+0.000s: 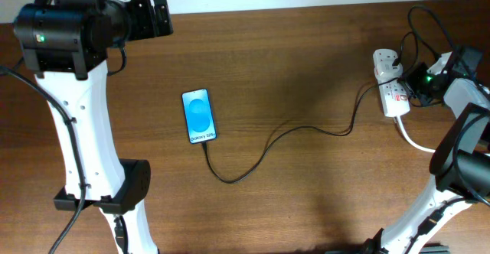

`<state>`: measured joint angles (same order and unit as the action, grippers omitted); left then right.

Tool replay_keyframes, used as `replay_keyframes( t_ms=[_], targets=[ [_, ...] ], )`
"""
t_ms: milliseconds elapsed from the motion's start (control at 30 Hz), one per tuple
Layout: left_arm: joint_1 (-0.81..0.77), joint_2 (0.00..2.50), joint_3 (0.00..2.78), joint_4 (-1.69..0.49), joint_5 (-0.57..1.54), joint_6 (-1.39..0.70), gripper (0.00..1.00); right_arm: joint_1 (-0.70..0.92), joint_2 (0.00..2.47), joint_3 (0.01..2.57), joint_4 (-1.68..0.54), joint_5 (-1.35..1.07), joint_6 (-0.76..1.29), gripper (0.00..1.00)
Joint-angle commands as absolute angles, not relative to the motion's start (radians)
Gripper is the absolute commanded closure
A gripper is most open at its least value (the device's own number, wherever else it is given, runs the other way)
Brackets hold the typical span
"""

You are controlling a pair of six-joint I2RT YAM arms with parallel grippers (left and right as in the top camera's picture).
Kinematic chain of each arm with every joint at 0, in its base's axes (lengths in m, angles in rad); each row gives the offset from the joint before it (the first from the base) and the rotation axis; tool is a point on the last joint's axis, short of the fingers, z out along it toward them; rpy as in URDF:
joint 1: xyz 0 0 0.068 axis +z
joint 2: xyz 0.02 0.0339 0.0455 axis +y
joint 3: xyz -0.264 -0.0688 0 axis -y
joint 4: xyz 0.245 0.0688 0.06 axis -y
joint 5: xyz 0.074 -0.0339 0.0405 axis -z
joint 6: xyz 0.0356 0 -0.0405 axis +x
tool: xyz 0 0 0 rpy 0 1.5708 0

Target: Plug charger to phone and switch on socket

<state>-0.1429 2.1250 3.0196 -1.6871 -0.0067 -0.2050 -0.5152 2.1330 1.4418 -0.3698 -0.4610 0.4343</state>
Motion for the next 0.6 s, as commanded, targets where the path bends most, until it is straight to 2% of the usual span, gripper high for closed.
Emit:
replay_keyframes(
  t_ms=[0,300,567],
  targets=[
    [-0.137,2.111,3.029,-1.688,0.001,-0.204,0.01,-0.465,2.167,1.436,-0.369,-0.486,0.432,0.96],
    [-0.137,2.111,3.029,-1.688,0.001,-0.204,0.01,-0.472,2.167,1.436,-0.287,-0.456,0.454,0.96],
    [-0.137,2.111,3.029,-1.688,0.001,-0.204,0.01,-0.471,2.167,1.436,-0.323,-0.460,0.454,0.96]
  ],
)
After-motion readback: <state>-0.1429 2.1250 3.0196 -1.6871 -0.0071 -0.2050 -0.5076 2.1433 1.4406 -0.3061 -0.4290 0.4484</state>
